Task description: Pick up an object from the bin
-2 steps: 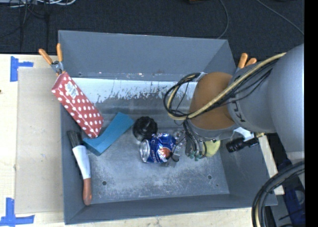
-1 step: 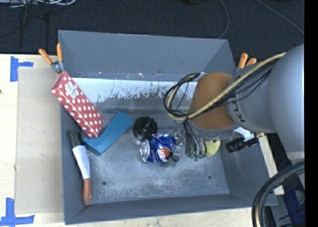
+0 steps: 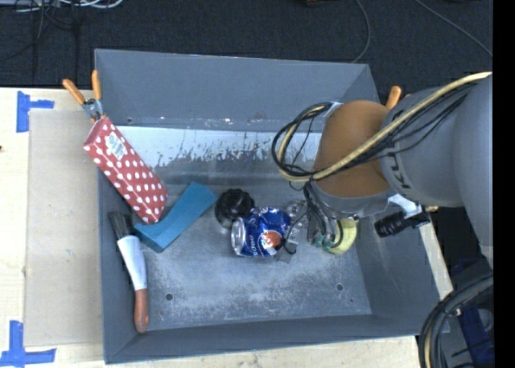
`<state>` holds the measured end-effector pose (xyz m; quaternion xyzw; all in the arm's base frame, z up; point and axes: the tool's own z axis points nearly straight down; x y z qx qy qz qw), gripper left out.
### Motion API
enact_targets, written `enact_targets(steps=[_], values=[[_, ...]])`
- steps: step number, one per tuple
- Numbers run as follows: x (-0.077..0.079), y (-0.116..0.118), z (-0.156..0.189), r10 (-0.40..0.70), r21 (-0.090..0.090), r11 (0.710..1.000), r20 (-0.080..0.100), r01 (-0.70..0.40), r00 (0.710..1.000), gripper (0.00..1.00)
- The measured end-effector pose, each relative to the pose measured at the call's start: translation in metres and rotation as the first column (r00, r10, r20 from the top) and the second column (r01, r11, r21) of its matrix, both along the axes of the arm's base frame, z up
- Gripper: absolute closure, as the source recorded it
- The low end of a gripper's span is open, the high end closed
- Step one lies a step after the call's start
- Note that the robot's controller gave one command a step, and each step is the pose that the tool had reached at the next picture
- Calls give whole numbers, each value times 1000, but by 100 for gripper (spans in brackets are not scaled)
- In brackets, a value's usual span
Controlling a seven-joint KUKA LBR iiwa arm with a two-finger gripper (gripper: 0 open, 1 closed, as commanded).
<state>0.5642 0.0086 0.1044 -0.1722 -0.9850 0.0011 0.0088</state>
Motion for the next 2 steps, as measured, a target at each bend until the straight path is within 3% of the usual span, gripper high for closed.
enact_targets(steps=[1, 2], values=[[3, -2, 24, -2, 1, 1000, 9, 2, 1000, 100], [-23, 45, -10, 327, 7, 945, -1, -327, 945, 100]])
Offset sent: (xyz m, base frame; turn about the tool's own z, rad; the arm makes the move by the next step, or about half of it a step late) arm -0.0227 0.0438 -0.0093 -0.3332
